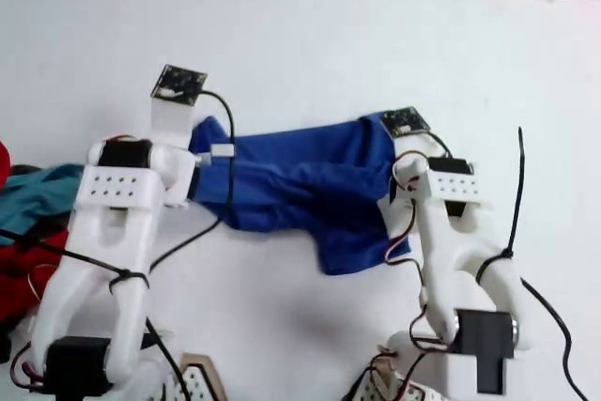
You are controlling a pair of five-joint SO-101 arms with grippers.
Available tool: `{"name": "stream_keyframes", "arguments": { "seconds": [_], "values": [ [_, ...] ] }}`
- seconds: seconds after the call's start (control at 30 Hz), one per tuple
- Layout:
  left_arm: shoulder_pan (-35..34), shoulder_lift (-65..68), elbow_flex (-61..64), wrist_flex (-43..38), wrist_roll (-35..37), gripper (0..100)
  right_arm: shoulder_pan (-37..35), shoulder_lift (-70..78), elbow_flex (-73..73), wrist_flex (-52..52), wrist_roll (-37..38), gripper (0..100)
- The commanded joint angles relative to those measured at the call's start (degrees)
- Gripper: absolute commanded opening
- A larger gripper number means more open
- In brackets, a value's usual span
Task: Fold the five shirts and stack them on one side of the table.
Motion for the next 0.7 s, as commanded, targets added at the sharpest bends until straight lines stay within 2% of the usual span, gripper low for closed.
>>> {"name": "stream_keyframes", "arguments": {
  "seconds": [0.0,0.23,0.33,0.5,0.67],
  "values": [
    [-0.44,-2.29,-0.22,-0.97,0.44,2,-0.04,-6.02,-2.37,2.42,-0.09,2.0],
    [-0.18,-2.29,-0.31,-0.97,0.53,2,-0.13,-12.79,-2.02,4.44,-0.09,1.8],
    [-0.18,-2.29,-0.31,-0.97,0.53,2,-0.31,-10.95,-1.93,4.53,0.35,3.1],
    [-0.44,-2.29,-0.31,-0.97,0.44,2,-0.4,-4.26,-2.11,4.18,0.0,17.0],
    [-0.44,-2.29,-0.31,-0.97,0.44,2,-0.4,2.68,-2.29,1.27,0.0,15.2]
  ]
}}
